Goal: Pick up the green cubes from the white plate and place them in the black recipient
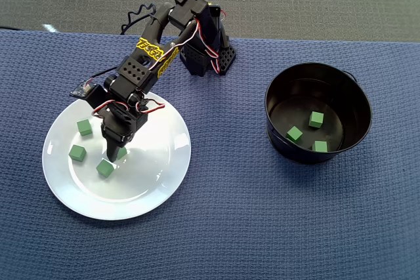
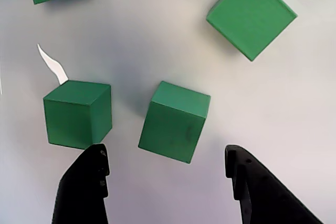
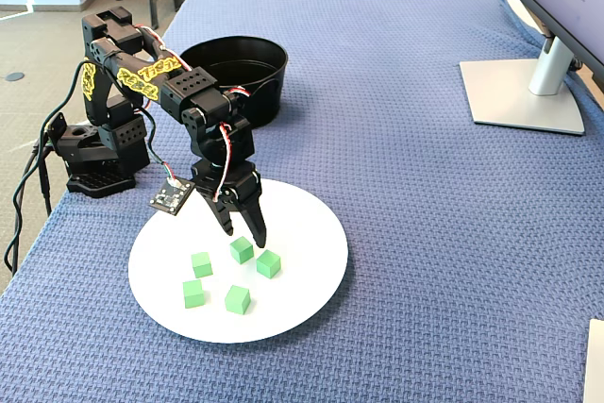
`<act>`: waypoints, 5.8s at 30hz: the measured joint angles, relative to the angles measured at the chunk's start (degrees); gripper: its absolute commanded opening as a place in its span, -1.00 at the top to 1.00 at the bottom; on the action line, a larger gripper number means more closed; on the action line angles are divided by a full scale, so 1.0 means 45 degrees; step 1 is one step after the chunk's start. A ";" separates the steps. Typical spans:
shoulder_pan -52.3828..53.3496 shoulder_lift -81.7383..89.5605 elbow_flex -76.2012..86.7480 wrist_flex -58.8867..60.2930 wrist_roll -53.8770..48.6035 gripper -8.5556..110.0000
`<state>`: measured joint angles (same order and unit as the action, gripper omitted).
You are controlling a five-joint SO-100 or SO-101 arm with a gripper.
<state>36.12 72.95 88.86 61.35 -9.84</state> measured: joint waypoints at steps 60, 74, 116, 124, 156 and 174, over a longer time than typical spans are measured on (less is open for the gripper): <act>0.0254 -0.1230 -0.0469 -0.0508 0.0488 0.68; 0.0176 0.0273 -0.0156 -0.0332 0.0469 0.86; -1.8457 0.9941 0.4395 0.0000 0.3164 0.17; -1.4961 0.9941 0.2812 0.1719 0.3848 0.45; -0.0078 -0.3379 -0.6562 0.4082 0.1953 0.52; 0.0469 -0.5742 -0.9531 0.4121 0.0234 0.52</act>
<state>38.23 47.11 45.97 79.89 -8.79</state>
